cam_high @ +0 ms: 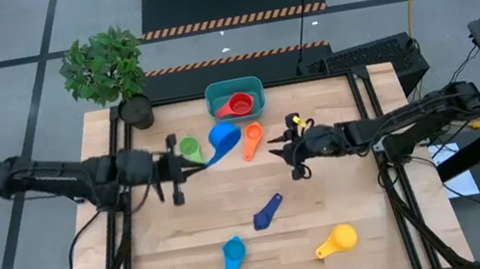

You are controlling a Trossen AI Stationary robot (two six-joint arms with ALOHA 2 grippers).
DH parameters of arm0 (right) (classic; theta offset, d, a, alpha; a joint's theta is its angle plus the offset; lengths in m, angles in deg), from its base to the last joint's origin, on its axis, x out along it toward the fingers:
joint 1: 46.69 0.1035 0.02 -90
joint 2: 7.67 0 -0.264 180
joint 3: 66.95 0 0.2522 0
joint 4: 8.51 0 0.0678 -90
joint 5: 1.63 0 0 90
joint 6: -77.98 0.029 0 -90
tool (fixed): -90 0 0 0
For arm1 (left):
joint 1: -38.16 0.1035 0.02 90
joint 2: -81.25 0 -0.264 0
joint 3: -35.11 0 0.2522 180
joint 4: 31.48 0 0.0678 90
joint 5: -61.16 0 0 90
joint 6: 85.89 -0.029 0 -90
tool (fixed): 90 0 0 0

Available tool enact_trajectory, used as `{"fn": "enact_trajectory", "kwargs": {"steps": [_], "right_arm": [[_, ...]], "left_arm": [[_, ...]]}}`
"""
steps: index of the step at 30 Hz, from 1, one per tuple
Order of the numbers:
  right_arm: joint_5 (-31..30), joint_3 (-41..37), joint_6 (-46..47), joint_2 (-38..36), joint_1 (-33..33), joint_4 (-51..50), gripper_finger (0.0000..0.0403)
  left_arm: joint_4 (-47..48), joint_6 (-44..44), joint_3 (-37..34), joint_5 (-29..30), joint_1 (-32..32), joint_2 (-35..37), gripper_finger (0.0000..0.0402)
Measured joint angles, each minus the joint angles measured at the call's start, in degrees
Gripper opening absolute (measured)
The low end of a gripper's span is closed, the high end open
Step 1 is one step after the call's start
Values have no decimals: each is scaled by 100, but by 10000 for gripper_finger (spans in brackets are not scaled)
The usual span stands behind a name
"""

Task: Nest measuring cups in basket
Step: Stack the blue measuring cup on top of the red measuring cup in the blue bin

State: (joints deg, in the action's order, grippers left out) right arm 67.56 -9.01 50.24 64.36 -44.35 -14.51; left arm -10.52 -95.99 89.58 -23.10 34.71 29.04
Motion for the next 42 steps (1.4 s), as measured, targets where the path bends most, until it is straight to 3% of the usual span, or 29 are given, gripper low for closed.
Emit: {"fn": "enact_trajectory", "kwargs": {"steps": [4,13,19,22,27,31,38,42], "right_arm": [[-8,2,-183,-64,-237,343,114],[-163,0,-790,-440,-776,438,114],[-93,0,-293,-611,-1527,573,115],[592,2,182,-801,-2004,431,115],[1652,476,878,-803,-2772,-623,115],[3126,1093,1361,-441,-3291,-1183,115],[5151,1964,1909,396,-4158,-1449,115],[5874,2405,2198,981,-4283,-1641,122]], "left_arm": [[-634,-39,0,-1208,910,-234,4],[-2039,520,0,-3271,2482,-1314,4],[-3098,998,0,-4363,3094,-2210,7],[-3373,1042,0,-4801,3248,-2558,4],[-3452,919,0,-4862,3394,-2935,8],[-3442,797,0,-4850,3513,-3081,4],[-3428,716,0,-4770,3568,-3109,5],[-3321,697,0,-4768,3568,-3109,4]]}}
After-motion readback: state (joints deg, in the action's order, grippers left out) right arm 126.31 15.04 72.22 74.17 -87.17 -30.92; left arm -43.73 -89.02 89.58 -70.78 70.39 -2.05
